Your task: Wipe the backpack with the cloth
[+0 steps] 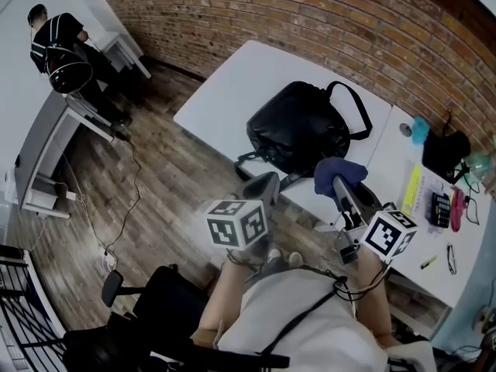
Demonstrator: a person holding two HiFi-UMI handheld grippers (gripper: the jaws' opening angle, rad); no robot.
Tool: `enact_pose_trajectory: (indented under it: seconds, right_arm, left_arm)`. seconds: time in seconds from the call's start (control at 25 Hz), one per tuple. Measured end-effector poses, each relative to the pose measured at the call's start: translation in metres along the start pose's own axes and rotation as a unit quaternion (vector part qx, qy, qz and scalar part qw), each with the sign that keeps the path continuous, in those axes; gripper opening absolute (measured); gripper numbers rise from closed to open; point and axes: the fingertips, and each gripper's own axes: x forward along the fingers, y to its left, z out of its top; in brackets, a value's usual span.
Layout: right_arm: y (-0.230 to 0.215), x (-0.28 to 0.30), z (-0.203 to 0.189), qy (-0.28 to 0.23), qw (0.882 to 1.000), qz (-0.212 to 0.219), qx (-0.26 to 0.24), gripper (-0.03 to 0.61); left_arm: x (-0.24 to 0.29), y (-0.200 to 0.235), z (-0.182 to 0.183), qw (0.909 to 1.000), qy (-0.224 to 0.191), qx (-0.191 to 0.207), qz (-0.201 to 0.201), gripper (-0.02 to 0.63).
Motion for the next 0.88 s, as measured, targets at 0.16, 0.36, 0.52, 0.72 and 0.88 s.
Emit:
enact_pose_trajectory:
  seconds: [0.16,0.36,0.52,0.72,0.88]
  right_arm:
    - [-0.002,0.002,0.0,0.006,1.0,0.007,-0.015,0.074]
    - [-0.008,0.017,-0.001,0.012,1.0,0.002,-0.011,0.074]
    - [-0.018,0.043,0.003,0.012,1.0,-0.015,-0.014,0.074]
    - [-0.033,0.086,0.015,-0.015,0.998,-0.059,0.01,0.074]
    - [-0.036,0.119,0.022,-0.031,0.995,-0.095,0.015,0.074]
  left_arm:
    - [-0.001,0.0,0.0,0.9999,-0.011,-0.006,0.005,0.003]
    - [0.007,0.013,0.006,0.9998,-0.015,-0.012,0.007,0.004]
    - [0.024,0.034,0.023,0.9999,-0.01,-0.004,-0.001,0.004]
    - [0.051,0.07,0.049,0.9995,0.018,0.012,-0.025,0.004]
    - [0.07,0.106,0.074,0.9981,0.043,0.018,-0.04,0.003]
